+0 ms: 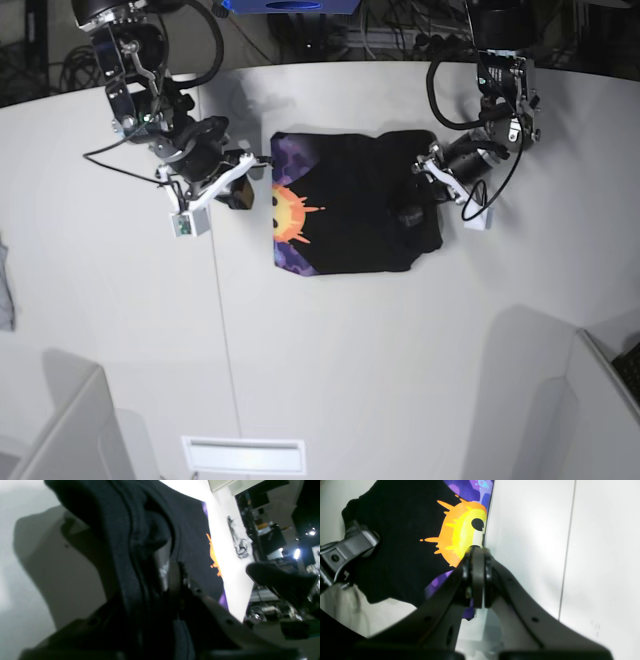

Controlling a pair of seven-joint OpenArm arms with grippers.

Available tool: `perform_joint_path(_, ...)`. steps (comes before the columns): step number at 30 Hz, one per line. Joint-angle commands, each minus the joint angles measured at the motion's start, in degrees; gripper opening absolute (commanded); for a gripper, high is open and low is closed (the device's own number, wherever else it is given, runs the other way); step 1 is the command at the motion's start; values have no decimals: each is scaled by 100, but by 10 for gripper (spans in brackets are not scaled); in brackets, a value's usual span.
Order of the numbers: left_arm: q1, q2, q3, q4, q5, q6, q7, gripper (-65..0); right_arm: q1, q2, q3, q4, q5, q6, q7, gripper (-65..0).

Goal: Fold the T-shirt properly
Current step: 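Grasp the folded bundle with both grippers and rotate it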

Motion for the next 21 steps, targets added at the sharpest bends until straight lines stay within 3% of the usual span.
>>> perform_joint_path(1, -55, -45, 77, 23, 232, 234, 54, -650, 9, 48, 43, 101, 26, 46, 109, -650)
perform_joint_path(9, -398, -748, 1343, 32, 557, 296, 54, -650, -474, 13, 526, 180, 44, 46, 346, -650)
perform_joint_path(16, -969, -1487, 2688, 50, 627, 779, 54, -650, -1037, -5, 1151, 233, 52, 46, 601, -650)
perform_joint_path(21, -1602, -1909, 3760, 85, 627, 761, 54, -650, -1327, -277, 1590, 224, 52, 46, 601, -650)
